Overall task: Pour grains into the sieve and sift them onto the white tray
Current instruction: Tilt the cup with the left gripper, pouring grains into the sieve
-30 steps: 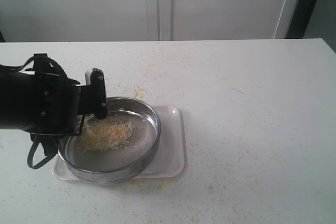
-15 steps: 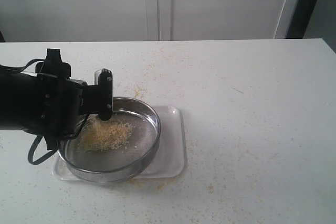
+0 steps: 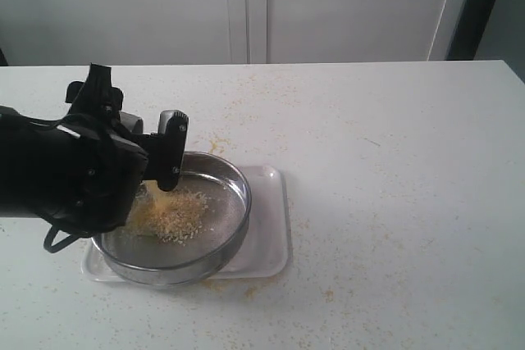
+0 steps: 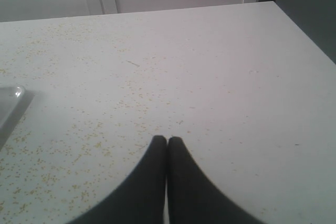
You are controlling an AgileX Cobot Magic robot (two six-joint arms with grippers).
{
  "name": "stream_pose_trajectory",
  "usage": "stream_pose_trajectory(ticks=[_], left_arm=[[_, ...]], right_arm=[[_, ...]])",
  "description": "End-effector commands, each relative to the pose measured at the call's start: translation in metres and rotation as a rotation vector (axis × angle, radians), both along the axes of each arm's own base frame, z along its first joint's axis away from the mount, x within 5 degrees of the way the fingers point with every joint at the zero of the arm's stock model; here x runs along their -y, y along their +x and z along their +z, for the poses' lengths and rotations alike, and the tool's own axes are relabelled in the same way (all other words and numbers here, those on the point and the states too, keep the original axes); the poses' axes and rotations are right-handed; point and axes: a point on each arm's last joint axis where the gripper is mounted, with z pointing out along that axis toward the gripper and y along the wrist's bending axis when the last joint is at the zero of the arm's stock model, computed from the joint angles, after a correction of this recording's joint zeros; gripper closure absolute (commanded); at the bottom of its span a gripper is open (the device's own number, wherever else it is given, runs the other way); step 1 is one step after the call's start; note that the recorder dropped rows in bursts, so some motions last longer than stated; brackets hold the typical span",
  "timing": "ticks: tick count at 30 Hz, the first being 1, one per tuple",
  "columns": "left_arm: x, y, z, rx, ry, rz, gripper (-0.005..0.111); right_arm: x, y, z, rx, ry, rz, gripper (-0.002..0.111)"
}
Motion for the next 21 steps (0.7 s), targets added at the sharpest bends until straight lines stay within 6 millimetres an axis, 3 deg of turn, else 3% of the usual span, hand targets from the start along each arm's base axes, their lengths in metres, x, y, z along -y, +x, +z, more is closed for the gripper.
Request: stream_pose_trajectory(ticks=[1,21], left_arm=[[0.0017,0.0005,0.0049,0.015,0.052,-0.036,0.107],[0.0035,0.0013,0.005,-0.017,0.139,-0.107,0.107]], right_arm=[[0.0004,0.0002,0.0,0.015,0.001,-0.008,0.108],[0.0004,0.0002,0.0,0.015,0.001,-0.008,0.108]])
